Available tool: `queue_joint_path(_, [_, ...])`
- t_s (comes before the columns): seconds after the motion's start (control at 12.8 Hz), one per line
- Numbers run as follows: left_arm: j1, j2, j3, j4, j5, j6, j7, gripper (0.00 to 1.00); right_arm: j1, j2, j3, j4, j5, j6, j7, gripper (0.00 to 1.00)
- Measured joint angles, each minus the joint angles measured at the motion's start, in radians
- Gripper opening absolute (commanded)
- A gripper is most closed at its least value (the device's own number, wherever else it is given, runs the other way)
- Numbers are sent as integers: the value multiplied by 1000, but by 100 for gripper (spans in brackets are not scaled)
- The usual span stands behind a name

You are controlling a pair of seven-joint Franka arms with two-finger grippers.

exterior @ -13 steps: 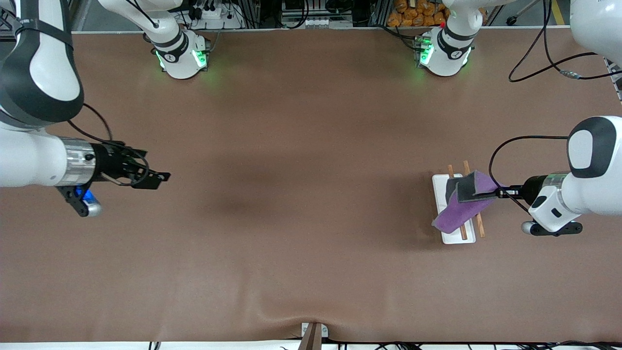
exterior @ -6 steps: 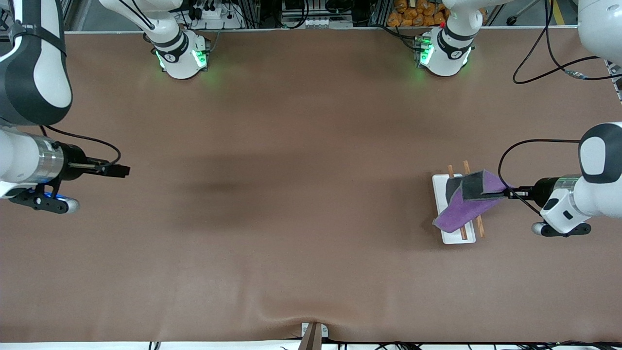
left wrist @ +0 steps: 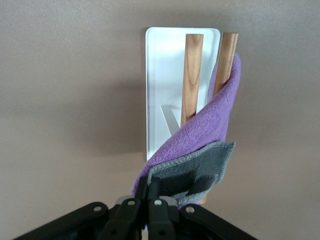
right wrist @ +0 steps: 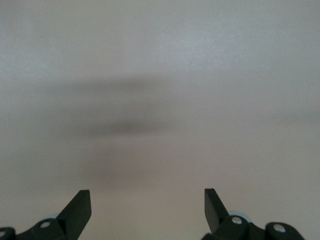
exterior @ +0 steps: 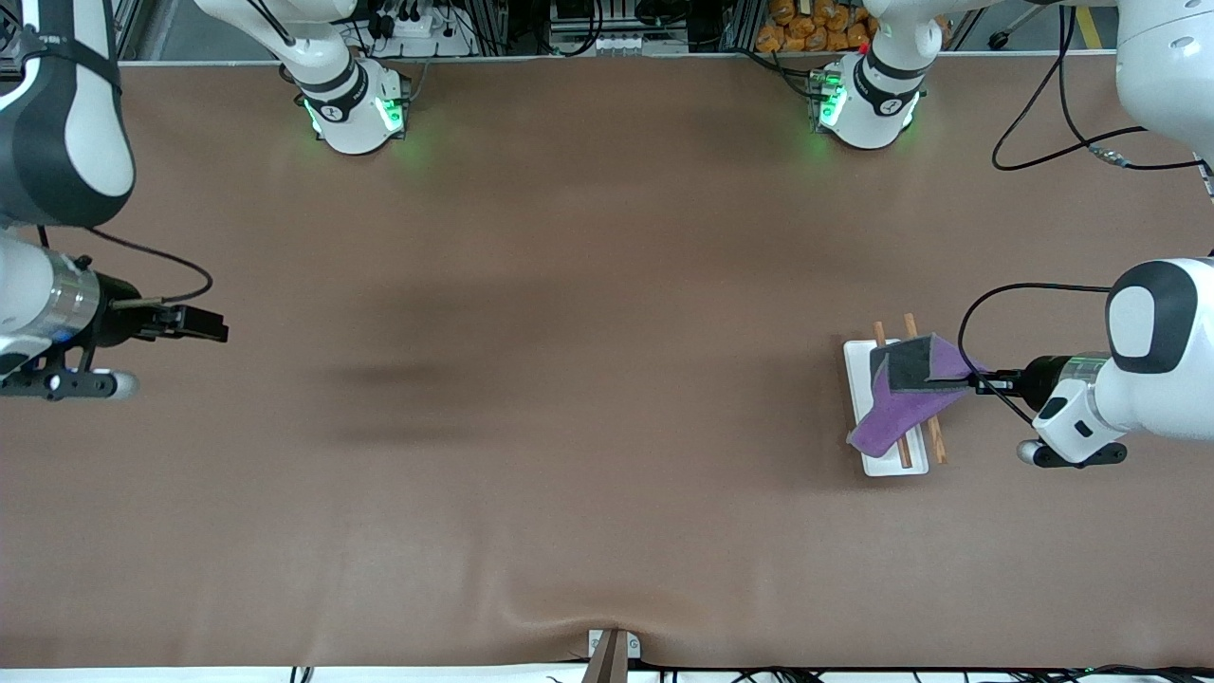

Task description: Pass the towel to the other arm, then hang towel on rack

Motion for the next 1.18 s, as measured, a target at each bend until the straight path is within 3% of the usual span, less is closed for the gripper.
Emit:
queue_joint_path(0.24, [6,0,2,3,0,0,0,0,-4,-115,1,-161,-2,67,-6,100])
queue_joint_path(0.39, [16,1,4,3,0,0,0,0,-16,-142,0,-155,-3,39,-9,100])
queue_joint_path(0.47, [20,1,4,3,0,0,0,5,-18,-149,0,-140,-3,15,-12,100])
queue_joint_path(0.55, [24,2,4,3,0,0,0,38,-18,-153,1,-124,-3,7,-14,100])
queue_joint_path(0.63, [25,3,4,3,0,0,0,85,-20,-153,1,-104,-3,6,-14,100])
queue_joint_path(0.71, [26,4,4,3,0,0,0,100,-25,-149,1,-77,-3,-3,-15,100])
queue_joint_path(1.18, [29,4,4,11,0,3,0,100,-59,-82,1,62,-3,-82,-21,100])
